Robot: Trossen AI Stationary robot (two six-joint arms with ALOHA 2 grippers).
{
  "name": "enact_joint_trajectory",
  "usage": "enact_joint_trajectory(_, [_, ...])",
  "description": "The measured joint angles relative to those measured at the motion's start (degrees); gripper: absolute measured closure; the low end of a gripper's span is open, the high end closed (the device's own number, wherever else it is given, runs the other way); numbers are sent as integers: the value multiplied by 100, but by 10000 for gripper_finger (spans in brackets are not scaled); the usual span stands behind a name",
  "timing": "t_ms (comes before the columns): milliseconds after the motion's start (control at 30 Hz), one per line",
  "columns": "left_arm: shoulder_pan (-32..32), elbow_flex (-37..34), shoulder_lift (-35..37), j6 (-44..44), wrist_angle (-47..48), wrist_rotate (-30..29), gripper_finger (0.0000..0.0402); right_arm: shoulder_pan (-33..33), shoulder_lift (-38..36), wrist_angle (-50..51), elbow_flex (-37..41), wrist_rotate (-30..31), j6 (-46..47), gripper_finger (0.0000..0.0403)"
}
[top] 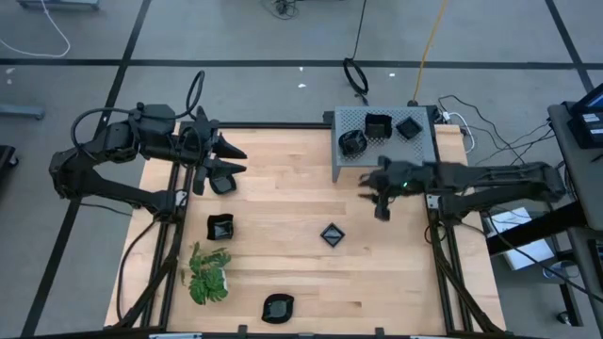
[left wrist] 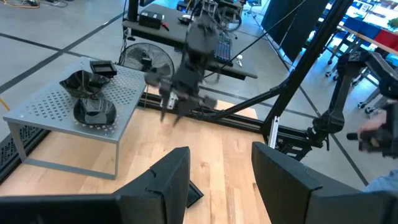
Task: Pick & Place Mini shaped plates
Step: Stack the square plate on the square plates on the shelf
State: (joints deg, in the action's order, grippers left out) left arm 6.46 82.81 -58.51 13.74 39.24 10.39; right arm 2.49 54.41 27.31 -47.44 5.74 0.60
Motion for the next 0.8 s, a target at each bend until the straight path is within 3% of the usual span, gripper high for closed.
enact_joint_trajectory(500, [0,-1,-1,0,0,0,227,-966,1859,-2869,1315,14,2677,275])
enact_joint_trajectory(700, [0,-1,-1,0,-2,0,227,-1365,2677,-3666,1370,55,3169,275])
enact_joint_trajectory(800, [-2,-1,-1,0,-2,1,227,-1477,2997,-3776,1370,363,3498,275])
